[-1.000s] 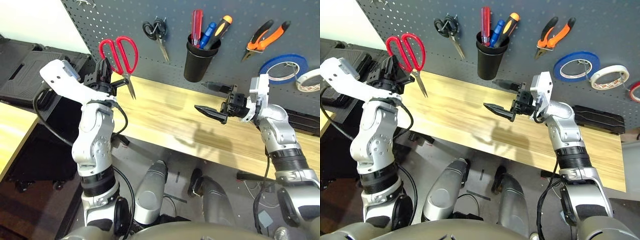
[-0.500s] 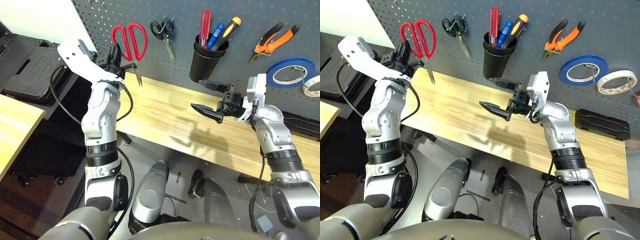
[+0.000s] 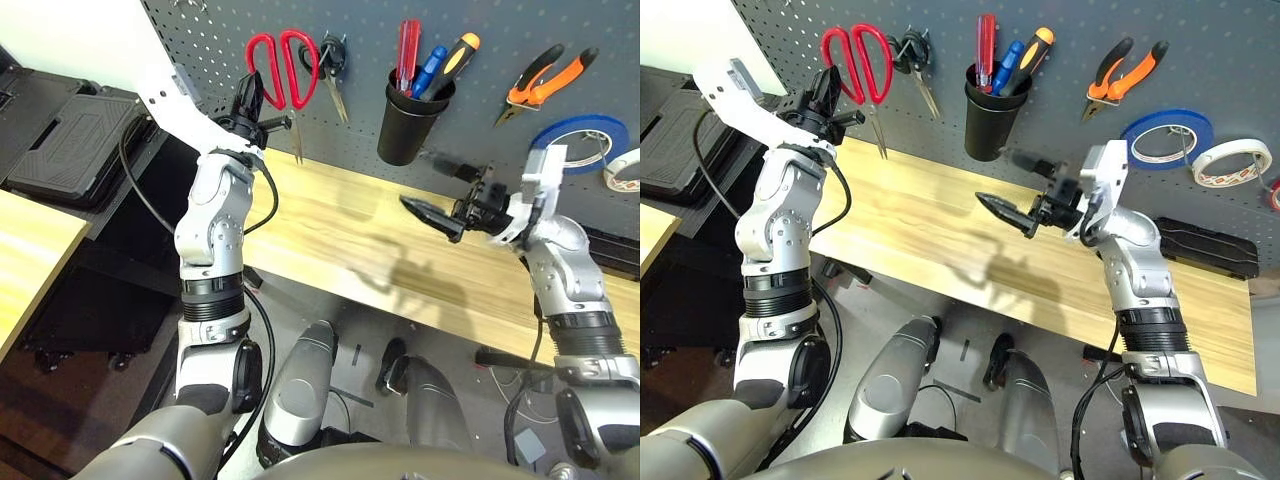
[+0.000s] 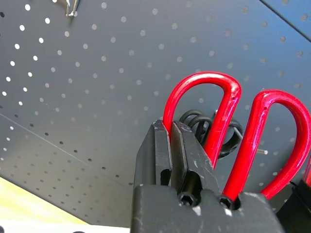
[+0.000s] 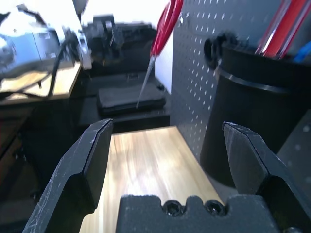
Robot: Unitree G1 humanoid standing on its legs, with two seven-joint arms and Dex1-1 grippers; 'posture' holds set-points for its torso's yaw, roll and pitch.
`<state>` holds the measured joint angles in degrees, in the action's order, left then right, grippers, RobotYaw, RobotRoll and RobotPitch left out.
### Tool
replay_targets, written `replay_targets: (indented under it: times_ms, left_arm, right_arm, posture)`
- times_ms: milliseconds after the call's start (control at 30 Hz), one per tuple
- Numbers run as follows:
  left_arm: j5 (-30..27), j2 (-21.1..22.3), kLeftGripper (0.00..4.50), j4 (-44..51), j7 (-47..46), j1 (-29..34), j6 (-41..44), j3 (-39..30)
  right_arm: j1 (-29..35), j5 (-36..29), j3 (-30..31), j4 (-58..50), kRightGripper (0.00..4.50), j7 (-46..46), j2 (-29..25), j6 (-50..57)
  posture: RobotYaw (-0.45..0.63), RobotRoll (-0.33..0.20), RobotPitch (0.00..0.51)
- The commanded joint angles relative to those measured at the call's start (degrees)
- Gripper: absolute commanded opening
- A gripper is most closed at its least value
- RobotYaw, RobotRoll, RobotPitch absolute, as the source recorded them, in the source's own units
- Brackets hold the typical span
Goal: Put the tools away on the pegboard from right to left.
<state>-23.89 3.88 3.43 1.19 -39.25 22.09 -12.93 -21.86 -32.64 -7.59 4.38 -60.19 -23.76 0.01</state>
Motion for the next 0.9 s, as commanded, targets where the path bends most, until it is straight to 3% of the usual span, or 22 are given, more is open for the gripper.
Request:
replay_targets:
  times_ms: [33,467,900]
  left_arm:
    - [-0.1,-0.1,0.01,-1.5,0.7,-0.9,-0.5,0.4]
    - [0.6,0.5,0.01,-7.1,1.7,-3.4,-2.5,0.3]
    - [2.6,2.0,0.01,-22.1,3.9,-9.9,-6.5,0.5]
  right_arm:
    - [1.4,-1.9,-1.3,-2.4,4.5,0.0,-0.8,1.6]
    - [0.5,-4.5,-3.5,-5.8,4.5,1.4,-2.4,4.8]
    - [0.0,-5.5,-2.9,-7.5,4.5,3.7,-0.9,5.2]
  posture:
    - [0.32,0.0,0.213]
    - [0.29,0.0,0.202]
    - [0.28,0.0,0.198]
